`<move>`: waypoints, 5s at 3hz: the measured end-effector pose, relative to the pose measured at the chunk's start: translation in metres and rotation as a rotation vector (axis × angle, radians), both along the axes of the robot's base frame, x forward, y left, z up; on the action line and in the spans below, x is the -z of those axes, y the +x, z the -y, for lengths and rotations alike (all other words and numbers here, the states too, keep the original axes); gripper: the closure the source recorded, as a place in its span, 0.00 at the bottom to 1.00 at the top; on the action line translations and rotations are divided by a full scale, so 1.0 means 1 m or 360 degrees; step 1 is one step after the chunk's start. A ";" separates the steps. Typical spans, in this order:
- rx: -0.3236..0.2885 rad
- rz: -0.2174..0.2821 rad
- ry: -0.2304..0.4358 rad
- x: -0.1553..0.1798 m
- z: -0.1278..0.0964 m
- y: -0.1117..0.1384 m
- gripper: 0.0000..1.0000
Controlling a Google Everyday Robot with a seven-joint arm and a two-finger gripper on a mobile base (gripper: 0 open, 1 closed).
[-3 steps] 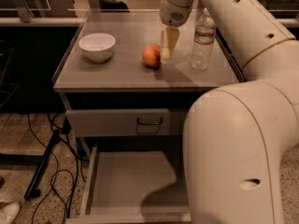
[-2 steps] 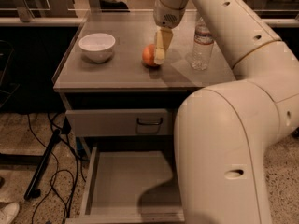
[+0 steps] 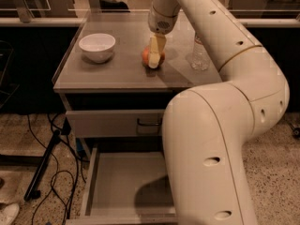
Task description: Place orange into middle drawer
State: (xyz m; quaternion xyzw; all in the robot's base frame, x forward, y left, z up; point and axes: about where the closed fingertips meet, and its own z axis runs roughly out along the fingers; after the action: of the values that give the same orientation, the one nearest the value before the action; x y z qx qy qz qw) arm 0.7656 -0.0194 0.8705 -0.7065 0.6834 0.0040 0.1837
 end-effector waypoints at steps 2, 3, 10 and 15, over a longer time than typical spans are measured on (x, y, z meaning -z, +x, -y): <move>0.0012 -0.0065 -0.0033 0.035 0.002 0.002 0.00; 0.0012 -0.0065 -0.0032 0.036 0.002 0.002 0.00; 0.0224 0.0015 0.0067 -0.027 0.054 -0.026 1.00; 0.0257 -0.0089 0.0141 -0.014 0.064 -0.100 1.00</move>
Offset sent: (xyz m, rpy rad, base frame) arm -0.0064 -0.0232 -0.0284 -0.0374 0.0570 -0.0541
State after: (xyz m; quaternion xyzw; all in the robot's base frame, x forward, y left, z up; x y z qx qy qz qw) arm 0.6652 -0.0833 0.8842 -0.6400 0.7421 0.0390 0.1953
